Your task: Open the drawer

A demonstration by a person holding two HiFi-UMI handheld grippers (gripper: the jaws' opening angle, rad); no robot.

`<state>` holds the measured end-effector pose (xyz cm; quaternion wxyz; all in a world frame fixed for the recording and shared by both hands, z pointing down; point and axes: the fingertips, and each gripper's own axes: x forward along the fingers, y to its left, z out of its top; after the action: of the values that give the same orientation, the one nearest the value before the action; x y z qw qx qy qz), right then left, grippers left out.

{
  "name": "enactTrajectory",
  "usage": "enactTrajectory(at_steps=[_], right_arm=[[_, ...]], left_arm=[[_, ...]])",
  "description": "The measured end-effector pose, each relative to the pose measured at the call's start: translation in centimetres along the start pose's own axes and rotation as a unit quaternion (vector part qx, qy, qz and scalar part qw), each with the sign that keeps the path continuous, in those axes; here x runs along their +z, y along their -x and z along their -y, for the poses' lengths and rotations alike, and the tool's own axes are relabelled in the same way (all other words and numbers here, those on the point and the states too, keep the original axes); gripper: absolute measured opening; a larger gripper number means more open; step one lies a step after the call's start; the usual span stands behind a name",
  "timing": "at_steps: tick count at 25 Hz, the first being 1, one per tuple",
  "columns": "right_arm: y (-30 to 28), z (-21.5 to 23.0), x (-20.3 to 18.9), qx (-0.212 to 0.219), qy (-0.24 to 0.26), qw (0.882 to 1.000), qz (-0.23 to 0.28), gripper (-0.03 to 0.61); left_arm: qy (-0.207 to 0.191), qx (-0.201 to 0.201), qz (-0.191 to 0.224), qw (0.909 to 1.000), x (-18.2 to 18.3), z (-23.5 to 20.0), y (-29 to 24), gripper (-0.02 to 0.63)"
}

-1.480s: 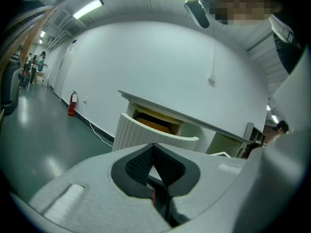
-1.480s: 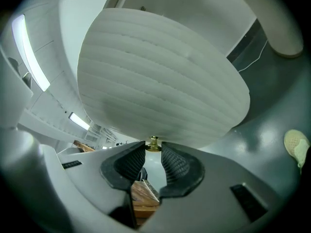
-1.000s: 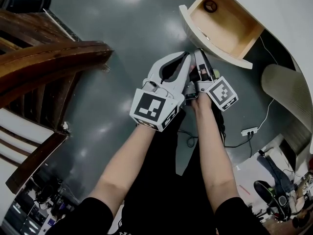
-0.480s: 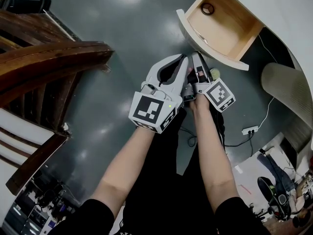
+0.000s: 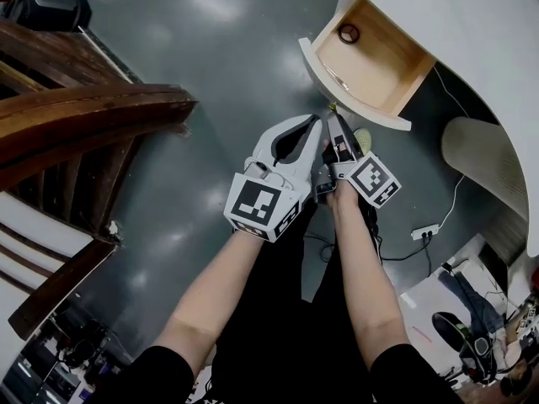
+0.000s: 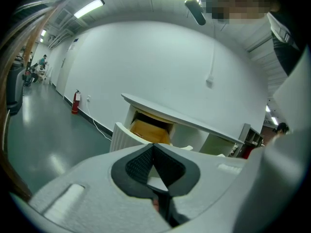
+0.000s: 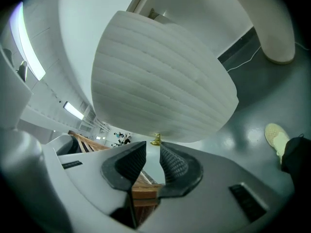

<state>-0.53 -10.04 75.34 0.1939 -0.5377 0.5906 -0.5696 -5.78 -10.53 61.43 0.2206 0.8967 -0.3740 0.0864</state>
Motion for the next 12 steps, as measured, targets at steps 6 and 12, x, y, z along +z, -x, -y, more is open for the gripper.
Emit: enactTrajectory(at_steps=[6, 12], right_arm=[[2.0, -3.1, 0.9, 0.007, 0.039, 0.999, -0.029, 0.052], [4.6, -10.6, 3.6, 0.037, 0.122, 0.991, -0.046, 0.028]], left_arm=[[0.005, -0.006, -0.005, 1.0, 2.8, 1.1, -0.8, 0.008], [0.01, -0.009, -0.006, 0.9999, 7.7, 2.4, -0.1, 0.008]])
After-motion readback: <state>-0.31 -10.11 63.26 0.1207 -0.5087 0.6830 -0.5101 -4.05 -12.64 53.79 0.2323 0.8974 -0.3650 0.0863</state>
